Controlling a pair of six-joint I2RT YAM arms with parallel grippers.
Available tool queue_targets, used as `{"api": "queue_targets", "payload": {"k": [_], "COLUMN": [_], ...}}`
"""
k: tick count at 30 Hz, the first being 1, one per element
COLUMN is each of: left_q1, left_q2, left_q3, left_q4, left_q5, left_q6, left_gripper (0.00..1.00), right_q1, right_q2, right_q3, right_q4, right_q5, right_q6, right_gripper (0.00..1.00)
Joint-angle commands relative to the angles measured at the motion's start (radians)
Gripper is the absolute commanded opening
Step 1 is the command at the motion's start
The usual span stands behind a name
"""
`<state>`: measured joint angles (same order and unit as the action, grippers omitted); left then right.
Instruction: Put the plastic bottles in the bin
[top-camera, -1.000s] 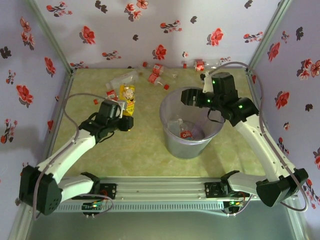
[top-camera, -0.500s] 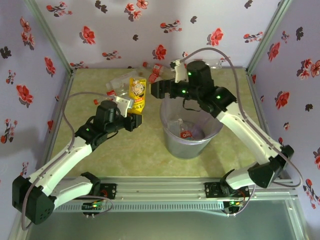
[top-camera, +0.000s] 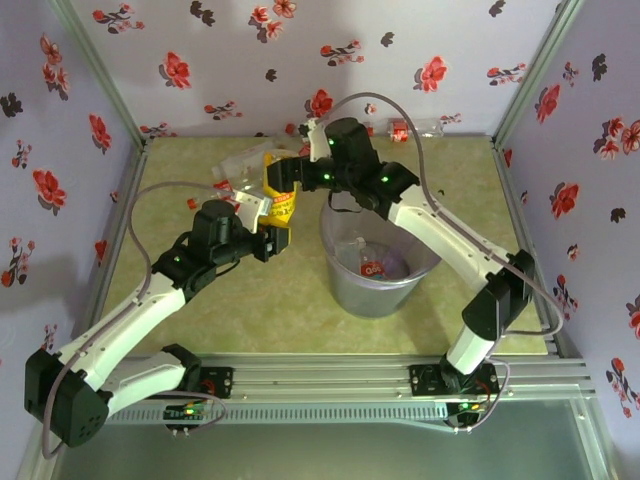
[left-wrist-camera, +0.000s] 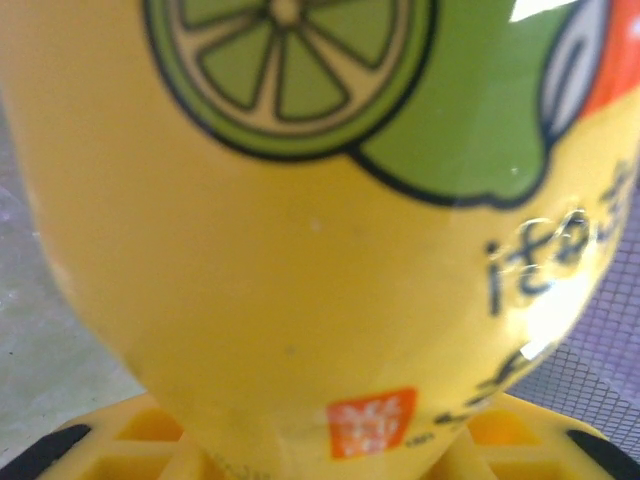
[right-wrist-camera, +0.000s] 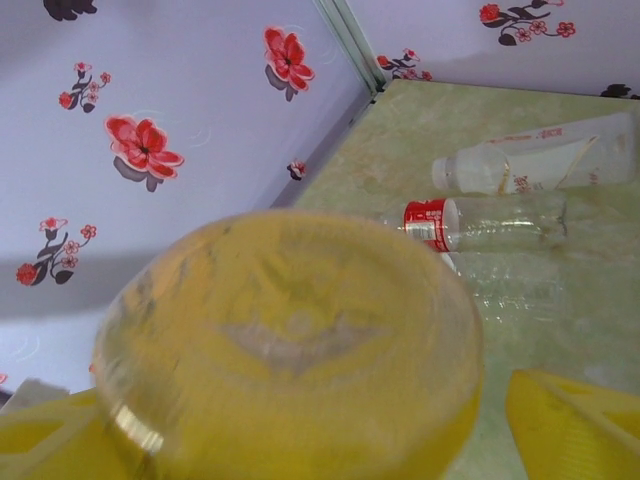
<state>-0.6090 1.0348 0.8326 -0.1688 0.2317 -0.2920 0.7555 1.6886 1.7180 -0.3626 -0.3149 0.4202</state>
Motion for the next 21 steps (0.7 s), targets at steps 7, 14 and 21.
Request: {"api": "queue_targets", "payload": {"k": [7,14,21], "left_q1": [-0.008,-0.008,-0.008], "left_q2": [0.017,0.014,0.006], "left_q3": [-0.003,-0.002,-0.004], "left_q4": [0.044,0.045,0.020], "left_q5": [0.017,-0.002,-0.032], "left_q6": [0.021,0.007,-0.006], "left_gripper": [0.00,0.13,1.00], "right_q1": [0.007,0.007,0.000], "right_q2": [0.036,0.030,0.017], "right_q3": [0.046,0.047,0.103], "right_q4": [0.071,0.060,0.004], "right_q5": [-0.044,-0.040,-0.009], "right_q6": [0.052,0.045,-0.018], "right_gripper": [0.73,0.53,0.51]}}
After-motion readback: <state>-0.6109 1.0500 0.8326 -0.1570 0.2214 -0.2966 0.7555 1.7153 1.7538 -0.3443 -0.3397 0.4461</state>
